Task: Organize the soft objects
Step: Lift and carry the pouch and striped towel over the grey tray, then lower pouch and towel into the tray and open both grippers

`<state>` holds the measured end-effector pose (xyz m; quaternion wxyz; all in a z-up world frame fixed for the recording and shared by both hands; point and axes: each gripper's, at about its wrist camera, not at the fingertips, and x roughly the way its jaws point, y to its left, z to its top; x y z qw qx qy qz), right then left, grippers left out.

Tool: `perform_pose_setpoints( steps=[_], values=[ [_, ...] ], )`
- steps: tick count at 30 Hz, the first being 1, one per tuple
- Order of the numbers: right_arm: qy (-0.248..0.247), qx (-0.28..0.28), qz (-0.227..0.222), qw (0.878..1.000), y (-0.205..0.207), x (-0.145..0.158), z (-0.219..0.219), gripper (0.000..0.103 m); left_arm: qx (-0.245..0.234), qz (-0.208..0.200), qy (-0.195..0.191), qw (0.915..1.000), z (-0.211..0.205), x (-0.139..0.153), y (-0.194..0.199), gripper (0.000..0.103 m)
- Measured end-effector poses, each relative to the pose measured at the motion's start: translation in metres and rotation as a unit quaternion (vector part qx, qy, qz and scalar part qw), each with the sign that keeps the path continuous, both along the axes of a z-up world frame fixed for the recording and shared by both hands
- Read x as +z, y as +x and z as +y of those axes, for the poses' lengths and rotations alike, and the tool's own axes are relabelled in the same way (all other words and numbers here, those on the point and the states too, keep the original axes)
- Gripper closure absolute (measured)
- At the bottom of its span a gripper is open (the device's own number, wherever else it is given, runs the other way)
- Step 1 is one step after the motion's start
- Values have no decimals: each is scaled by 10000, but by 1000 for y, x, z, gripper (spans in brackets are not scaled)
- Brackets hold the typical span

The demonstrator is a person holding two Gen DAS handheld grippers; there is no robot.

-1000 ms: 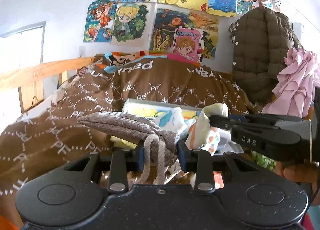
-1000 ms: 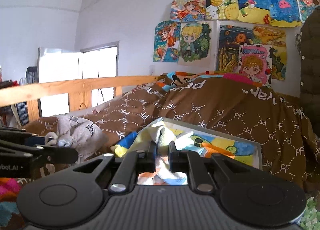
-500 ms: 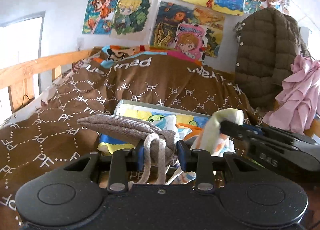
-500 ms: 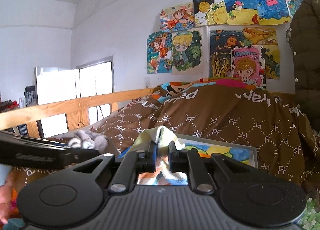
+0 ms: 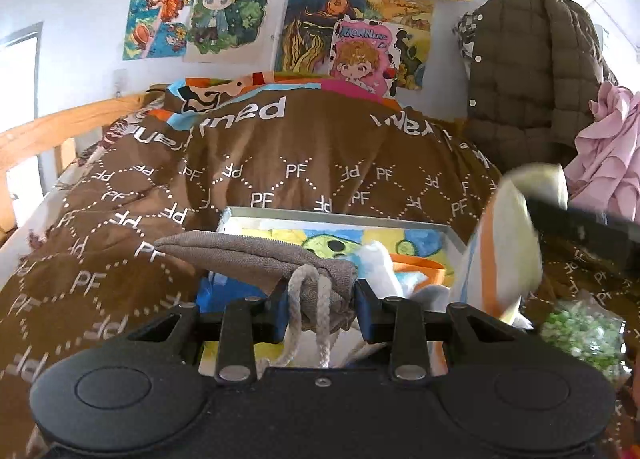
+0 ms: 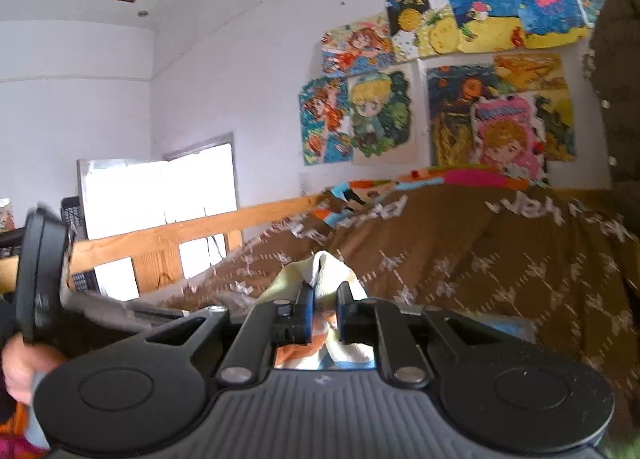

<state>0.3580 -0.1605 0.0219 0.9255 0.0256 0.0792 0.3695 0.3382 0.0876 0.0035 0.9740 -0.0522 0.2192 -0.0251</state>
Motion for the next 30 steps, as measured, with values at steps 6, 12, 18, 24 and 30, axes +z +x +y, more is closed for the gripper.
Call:
perform_pose_setpoints(
  steps=[6,12,18,24,30],
  values=[
    [145,23,175,9997,85,10,58,91,-477,236,188,9984,24,-9,45,68],
    [39,-123,814,9966,141,1,83,90,-932,657,370,9928,26,-25,81,67],
    [-335,-308,1513,9874,173,-18,93,90,-993,789,52,9919,34,-42,89,67],
    [-778,-471,1775,9799,180,-36,106,90,-904,973,-238,9909,45,-55,89,65],
    [-1285,-605,1892,9716,178,-58,118,87,-677,1013,-458,9915,52,-61,80,63]
  ],
)
